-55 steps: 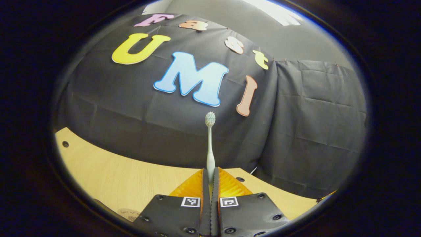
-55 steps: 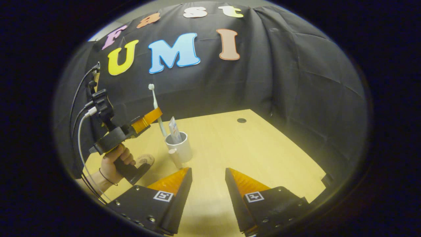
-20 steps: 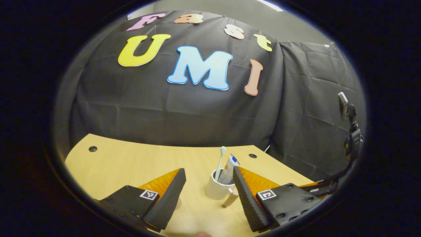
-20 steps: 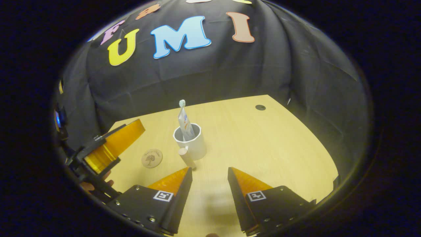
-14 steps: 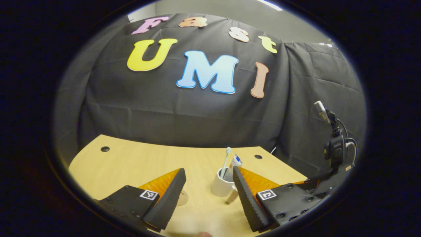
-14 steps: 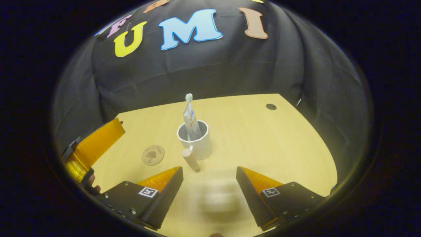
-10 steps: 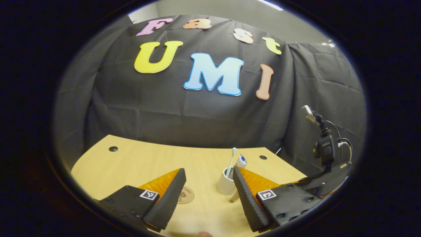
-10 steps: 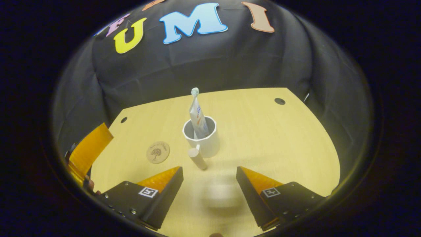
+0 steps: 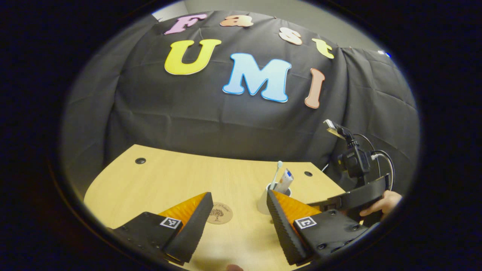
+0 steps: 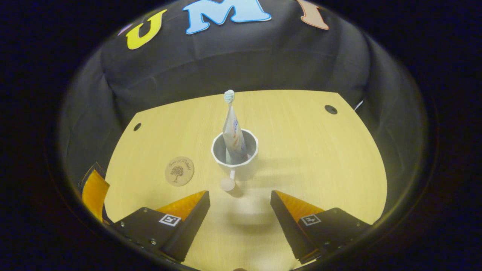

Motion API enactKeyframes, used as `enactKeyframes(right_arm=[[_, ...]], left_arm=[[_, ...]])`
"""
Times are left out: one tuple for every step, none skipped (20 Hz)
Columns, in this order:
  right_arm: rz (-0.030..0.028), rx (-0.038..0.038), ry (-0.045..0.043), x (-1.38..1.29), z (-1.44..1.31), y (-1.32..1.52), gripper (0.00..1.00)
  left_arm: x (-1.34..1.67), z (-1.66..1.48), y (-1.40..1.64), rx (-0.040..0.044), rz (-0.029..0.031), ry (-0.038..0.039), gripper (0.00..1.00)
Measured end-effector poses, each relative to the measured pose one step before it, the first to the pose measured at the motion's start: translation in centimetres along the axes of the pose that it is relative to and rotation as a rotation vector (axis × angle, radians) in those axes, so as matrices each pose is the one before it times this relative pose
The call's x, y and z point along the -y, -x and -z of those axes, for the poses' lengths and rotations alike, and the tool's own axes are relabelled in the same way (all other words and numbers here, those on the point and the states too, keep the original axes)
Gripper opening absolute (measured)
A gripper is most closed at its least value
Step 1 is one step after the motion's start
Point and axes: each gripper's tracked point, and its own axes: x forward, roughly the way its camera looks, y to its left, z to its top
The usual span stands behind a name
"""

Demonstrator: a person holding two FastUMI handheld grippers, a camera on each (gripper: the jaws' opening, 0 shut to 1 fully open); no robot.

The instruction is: Put the toothbrush and toothpaste on the desktop into the cup, then pick up the cup and place it on the coaster on the desktop.

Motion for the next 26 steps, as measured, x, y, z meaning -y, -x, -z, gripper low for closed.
enactKeyframes(right_arm=[[0.00541, -0.01236, 0.00028, -0.058, -0.316, -0.235, 0.99], [0.00012, -0.01630, 0.00129, -0.204, -0.130, -0.513, 0.99], [0.00603, -0.02316, 0.00020, -0.158, -0.090, -0.395, 0.99], [0.00642, -0.02122, 0.00369, -0.067, -0.001, -0.323, 0.98], [0.00986, -0.02568, 0.00805, -0.045, -0.039, -0.337, 0.99], [0.01208, -0.03038, 0.00796, -0.048, 0.040, -0.444, 0.99], [0.00920, -0.02100, 0.00070, -0.033, -0.126, -0.232, 0.99], [0.00784, -0.02039, -0.00078, -0.090, -0.234, -0.301, 0.99], [0.01382, -0.02378, -0.00105, 0.116, -0.262, -0.176, 0.99], [0.01312, -0.02293, 0.00348, 0.082, -0.027, -0.258, 1.00], [0.00868, -0.02414, 0.00669, -0.107, -0.169, -0.399, 0.99], [0.00521, -0.02258, 0.00357, -0.283, -0.008, -0.430, 0.99], [0.00276, -0.01585, 0.00210, -0.244, -0.254, -0.431, 0.99], [0.00306, -0.00978, -0.00304, 0.026, -0.263, -0.182, 0.99], [0.00135, -0.01325, -0.00196, -0.078, -0.125, -0.166, 0.98], [0.00532, -0.01009, -0.00358, -0.075, 0.068, -0.246, 0.98], [0.00397, -0.00875, -0.00365, -0.042, -0.136, -0.309, 0.96], [0.00186, -0.00966, -0.00202, 0.005, -0.067, -0.305, 0.96], [0.00636, -0.00876, -0.00426, 0.113, 0.021, -0.390, 0.95], [0.00369, -0.00814, -0.00454, 0.114, -0.071, -0.303, 0.96], [0.00322, -0.00758, -0.00655, 0.047, -0.098, -0.414, 0.92], [-0.00547, -0.00939, -0.00660, -0.159, -0.029, -0.359, 0.87], [0.00294, -0.00496, -0.00506, 0.109, -0.038, -0.323, 0.87], [-0.00002, -0.00654, 0.00021, 0.021, -0.100, -0.195, 0.86], [-0.01105, -0.01060, -0.00500, -0.195, 0.225, -0.318, 0.77], [-0.00679, -0.00752, -0.00122, -0.193, 0.008, -0.180, 0.71]], left_arm=[[-0.249, 0.419, -0.099, -0.01189, 0.00333, 0.00889, 0.93], [-0.188, 0.303, -0.129, -0.01281, 0.00256, 0.00779, 0.93], [-0.201, 0.199, -0.065, -0.00827, 0.00108, 0.00349, 0.93], [-0.173, 0.148, -0.069, -0.00648, 0.00057, 0.00086, 0.93], [-0.181, 0.082, -0.064, -0.00285, 0.00222, 0.00225, 0.93], [-0.126, 0.129, -0.048, -0.00483, 0.00407, 0.00650, 0.93], [-0.090, 0.183, -0.075, -0.00948, 0.00431, 0.00874, 0.93], [-0.042, 0.165, -0.196, -0.01085, 0.00708, 0.00530, 0.93], [-0.114, 0.184, -0.128, -0.00783, 0.00182, -0.00013, 0.94], [-0.059, 0.103, -0.124, -0.00739, 0.00158, -0.00291, 0.94], [-0.079, 0.167, -0.013, -0.00618, 0.00347, -0.00202, 0.94], [-0.096, 0.139, -0.037, -0.00663, 0.00350, -0.00166, 0.94], [-0.040, 0.039, -0.018, -0.00586, 0.00449, -0.00080, 0.94], [-0.019, 0.084, -0.138, -0.00659, 0.00298, 0.00135, 0.94], [0.080, 0.125, -0.020, -0.00747, 0.00779, 0.00360, 0.94], [0.019, -0.020, 0.038, -0.00497, 0.00511, 0.00283, 0.94], [0.041, 0.040, -0.127, -0.00262, 0.00453, -0.00065, 0.93], [0.061, 0.081, -0.047, -0.00041, 0.00209, -0.00026, 0.93], [0.047, 0.013, 0.034, 0.00063, 0.00150, 0.00163, 0.93], [0.001, 0.035, -0.024, -0.00083, 0.00097, 0.00237, 0.89], [-0.104, 0.090, 0.013, -0.00004, -0.00098, 0.00367, 0.89], [-0.151, 0.013, 0.024, -0.00077, -0.00125, 0.00380, 0.89], [-0.127, 0.117, -0.161, -0.00430, -0.00186, 0.00205, 0.94], [-0.156, 0.114, -0.130, -0.00242, -0.00300, 0.00275, 0.94], [-0.074, 0.021, -0.076, -0.00353, -0.00153, 0.00199, 0.94], [-0.156, -0.001, -0.045, -0.00249, -0.00460, 0.00154, 0.94]])
